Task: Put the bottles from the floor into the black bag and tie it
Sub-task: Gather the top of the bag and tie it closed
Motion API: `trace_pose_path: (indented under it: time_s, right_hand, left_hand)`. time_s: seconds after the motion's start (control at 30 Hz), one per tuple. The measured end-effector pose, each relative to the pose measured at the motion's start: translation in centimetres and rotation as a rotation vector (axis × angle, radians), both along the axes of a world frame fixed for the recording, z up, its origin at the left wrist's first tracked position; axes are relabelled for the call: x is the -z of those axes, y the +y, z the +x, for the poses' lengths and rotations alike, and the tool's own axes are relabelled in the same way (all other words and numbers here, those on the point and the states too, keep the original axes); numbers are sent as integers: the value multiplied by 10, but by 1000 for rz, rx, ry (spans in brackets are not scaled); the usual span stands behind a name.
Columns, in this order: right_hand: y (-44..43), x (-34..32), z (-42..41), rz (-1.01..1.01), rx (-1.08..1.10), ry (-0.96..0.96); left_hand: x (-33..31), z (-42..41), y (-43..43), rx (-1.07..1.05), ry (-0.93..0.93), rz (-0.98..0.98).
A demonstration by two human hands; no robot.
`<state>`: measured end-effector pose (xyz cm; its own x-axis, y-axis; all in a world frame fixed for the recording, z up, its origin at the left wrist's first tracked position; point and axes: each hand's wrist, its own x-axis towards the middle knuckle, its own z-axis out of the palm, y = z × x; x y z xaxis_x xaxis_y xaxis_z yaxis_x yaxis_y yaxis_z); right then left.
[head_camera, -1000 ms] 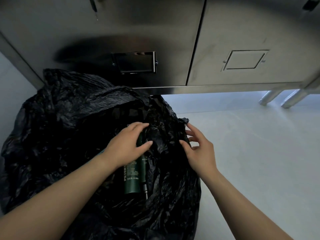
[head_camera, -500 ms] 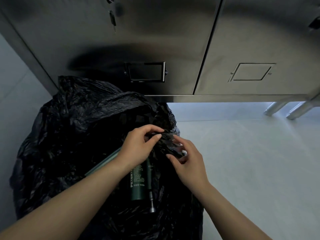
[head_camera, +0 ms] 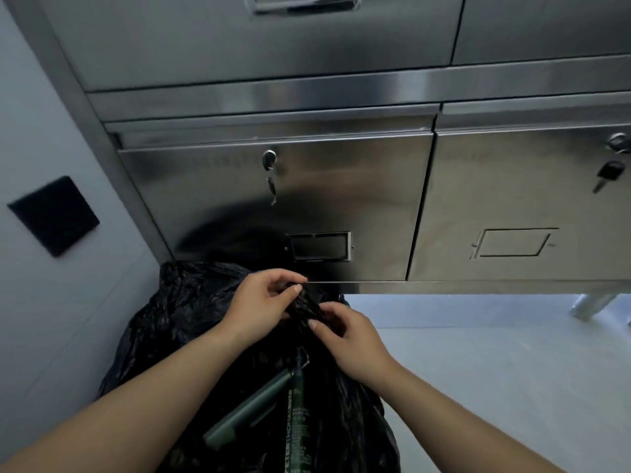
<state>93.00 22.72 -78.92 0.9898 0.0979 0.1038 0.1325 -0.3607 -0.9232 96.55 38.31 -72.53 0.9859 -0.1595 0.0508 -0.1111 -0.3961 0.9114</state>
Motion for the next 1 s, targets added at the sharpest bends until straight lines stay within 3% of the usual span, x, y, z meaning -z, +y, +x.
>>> trace_pose_path:
  time_s: [0.2,0.47,0.73,1.0]
  right_hand:
    - [-24,19,-1,61,-4,22]
    - [-55,22,-20,20,45,86]
    - [-48,4,-11,46,115,34]
    - [-30,12,-12,68,20,82]
  left_hand:
    - [33,-16,2,-47,89,-19]
    - [63,-20,-22,58,200,-115]
    - [54,-7,-39,-4,133,-271]
    - [54,-6,-8,-15,89,-230]
